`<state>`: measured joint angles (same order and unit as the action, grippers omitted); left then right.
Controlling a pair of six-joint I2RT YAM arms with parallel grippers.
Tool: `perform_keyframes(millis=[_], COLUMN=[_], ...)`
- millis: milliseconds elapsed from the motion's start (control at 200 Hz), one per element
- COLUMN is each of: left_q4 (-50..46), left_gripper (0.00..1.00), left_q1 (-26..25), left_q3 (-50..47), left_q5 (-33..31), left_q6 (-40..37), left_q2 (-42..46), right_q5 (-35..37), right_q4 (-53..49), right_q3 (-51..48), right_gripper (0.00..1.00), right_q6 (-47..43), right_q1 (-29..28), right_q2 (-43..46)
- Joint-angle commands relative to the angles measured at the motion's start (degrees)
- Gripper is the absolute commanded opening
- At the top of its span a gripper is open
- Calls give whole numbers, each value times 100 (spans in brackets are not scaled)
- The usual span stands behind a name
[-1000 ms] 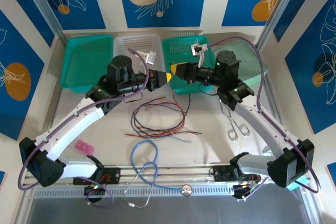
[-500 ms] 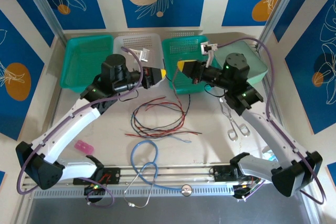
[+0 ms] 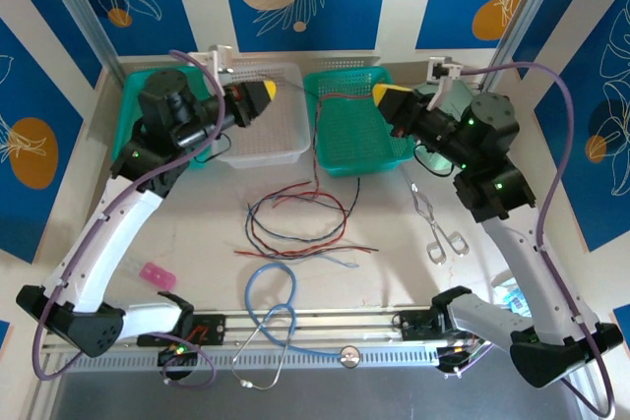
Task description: Untangle the cables
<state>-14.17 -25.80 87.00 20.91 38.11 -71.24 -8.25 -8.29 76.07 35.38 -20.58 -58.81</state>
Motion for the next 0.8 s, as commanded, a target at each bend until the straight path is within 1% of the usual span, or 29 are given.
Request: perform_keyframes(millis=[0,150,215,275,310,345,375,400,470,555,610,680,795], left_q4=[194,0,162,328,425,500,520,513,492,742,1067,1472,1704], left_gripper=[0,0,0,0,8,13,26,35,52,57,63,69,75], left_q1=[320,539,559,546,514,433,315,198,-126,-376,-510,-619,-822], left_q3=[517,1243,1349,1390,1383,1349,1272,1187,976,673,402,80,-43], left_q5=[-26,211,428,849,1150,1296,1292,1248,1049,1063,1096,1138,1355], left_q6=[256,276,358,493,538,462,293,98,-346,-542,-689,-759,-927], left_q2=[-136,-522,-662,-839,-930,-976,-964,-926,-819,-733,-630,-509,-536], right_q5=[313,388,58,-199,-345,-423,-447,-464,-401,-320,-264,-199,-211], right_q4=[-240,-407,-496,-752,-840,-858,-843,-817,-805,-725,-669,-631,-571], right_q3=[400,858,1103,1451,1594,1665,1678,1660,1586,1406,1289,1195,1082], right_gripper=[0,0,0,0,0,0,0,0,0,0,0,0,0], right_q6=[-81,-143,-115,-77,-92,-63,-29,1,84,168,213,267,329], right_q1=[157,296,402,433,439,428,425,429,422,387,375,368,343], right_q2=[151,59,-93,-316,-418,-484,-520,-531,-548,-523,-494,-474,-473])
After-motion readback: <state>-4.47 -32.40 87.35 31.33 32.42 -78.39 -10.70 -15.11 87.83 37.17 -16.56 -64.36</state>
